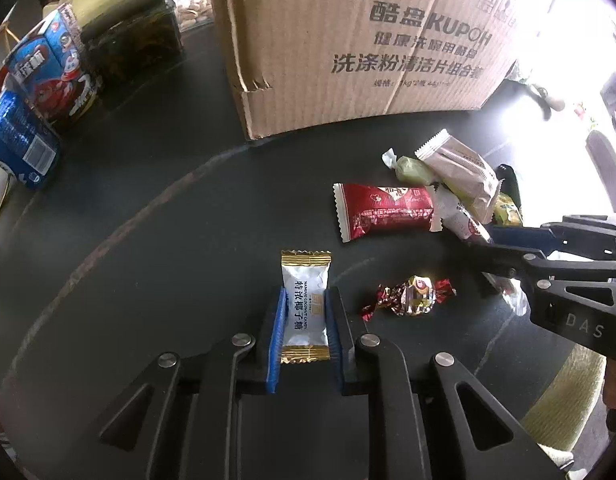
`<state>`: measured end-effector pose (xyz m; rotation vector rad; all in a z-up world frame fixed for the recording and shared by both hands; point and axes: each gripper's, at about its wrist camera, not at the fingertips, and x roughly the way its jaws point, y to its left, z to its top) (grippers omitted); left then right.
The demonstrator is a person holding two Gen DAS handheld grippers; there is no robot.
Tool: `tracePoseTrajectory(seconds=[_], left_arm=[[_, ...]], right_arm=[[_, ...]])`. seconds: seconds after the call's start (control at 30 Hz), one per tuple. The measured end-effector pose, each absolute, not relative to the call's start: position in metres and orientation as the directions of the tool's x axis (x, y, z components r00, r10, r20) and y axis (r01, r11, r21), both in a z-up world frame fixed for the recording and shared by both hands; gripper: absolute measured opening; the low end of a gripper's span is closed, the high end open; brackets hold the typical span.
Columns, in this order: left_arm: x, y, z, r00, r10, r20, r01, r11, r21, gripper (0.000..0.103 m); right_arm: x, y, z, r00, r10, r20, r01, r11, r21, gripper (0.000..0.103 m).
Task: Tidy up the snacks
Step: 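Grasp the white-gold candy with the left tool while the right tool grasps the brown fruit-roll bar, then carry the candy and fruit-roll bar into the box and open both tools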
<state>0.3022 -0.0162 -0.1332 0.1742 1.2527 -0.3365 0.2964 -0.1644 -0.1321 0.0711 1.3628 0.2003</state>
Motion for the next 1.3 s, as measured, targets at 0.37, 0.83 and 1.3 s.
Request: tracePoseTrajectory(seconds=[0.37,0.83,1.3], left_arm=[[0.283,-0.012,-0.104,0.329,-0.175,-0.928,0.336,0.94,-0.059,0.02],[0.258,-0.023,-0.034,0.452,-0.223,-0.864,0.364,0.93,-0.05,0.02],[0.269,-0.036,0.046,0.574,-0.262,-0.776,0.37,0.928,-0.039,0.02]], right_arm=[[0.273,-0.166,-0.114,0.222,0.199,-0.954,-0.122,0.977,0.176,0.022],[0.259,-0.173,-0.055,0.358,0.217,-0.908,-0.149,0.973,0.174,0.021],[0.269,-0.181,0.016,0.52,0.246,-0.818,-0.136,0.969,0.205,0.021]])
